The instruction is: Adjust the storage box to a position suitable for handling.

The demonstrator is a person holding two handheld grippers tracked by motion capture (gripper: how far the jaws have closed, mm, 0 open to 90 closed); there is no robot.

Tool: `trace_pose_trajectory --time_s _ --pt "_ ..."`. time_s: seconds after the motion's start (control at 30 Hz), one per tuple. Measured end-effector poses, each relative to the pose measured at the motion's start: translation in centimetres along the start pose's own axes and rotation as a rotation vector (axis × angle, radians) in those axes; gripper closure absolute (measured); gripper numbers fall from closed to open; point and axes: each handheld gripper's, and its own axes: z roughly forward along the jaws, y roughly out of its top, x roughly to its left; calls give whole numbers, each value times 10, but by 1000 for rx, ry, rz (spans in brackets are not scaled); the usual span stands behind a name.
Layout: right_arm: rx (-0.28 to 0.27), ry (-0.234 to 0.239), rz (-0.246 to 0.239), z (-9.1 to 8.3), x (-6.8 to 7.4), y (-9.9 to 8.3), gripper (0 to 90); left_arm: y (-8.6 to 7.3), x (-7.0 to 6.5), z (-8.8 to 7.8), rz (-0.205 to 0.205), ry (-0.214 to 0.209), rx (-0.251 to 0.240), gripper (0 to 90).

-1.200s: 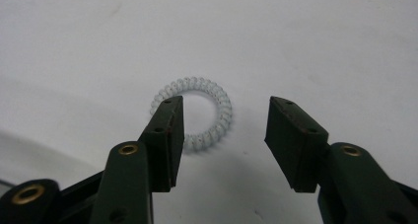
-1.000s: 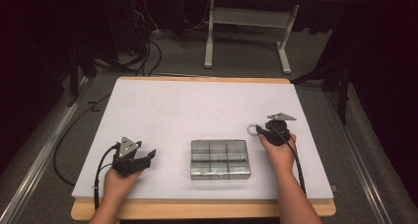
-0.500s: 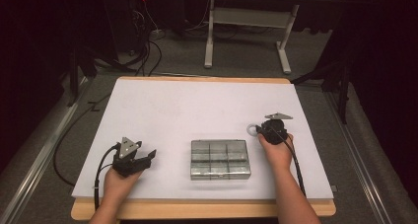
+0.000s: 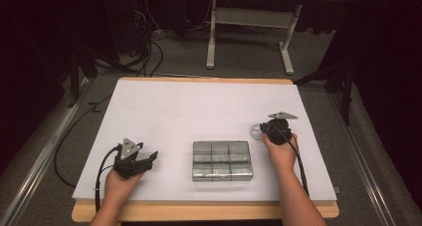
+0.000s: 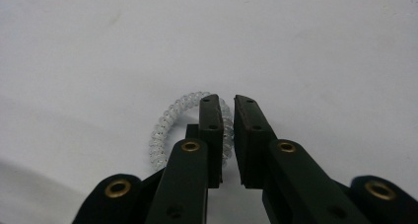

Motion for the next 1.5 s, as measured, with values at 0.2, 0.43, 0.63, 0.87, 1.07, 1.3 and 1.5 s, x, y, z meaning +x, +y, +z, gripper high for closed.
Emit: trace_pose_trajectory --time_s 0.2,0.43,0.63,0.87,1.07,1.3,1.5 --pt "-8 -10 -10 -9 -1 0 833 0 0 0 1 0 3 343" --pt "-26 -19 -17 -22 -2 2 832 0 0 0 1 -7 6 361" --pt "-31 -20 -15 -31 -3 -4 833 0 -1 1 7 3 7 344" --pt "-41 -16 4 -43 -7 -16 833 0 -1 1 8 4 10 343" --pt "-44 -19 13 -52 -10 -27 832 0 0 1 3 -1 11 356" --pt "-59 -16 21 -63 -11 -36 832 0 0 1 2 1 10 362" --pt "-66 -17 21 -73 -11 -43 832 0 0 1 -4 3 8 363"
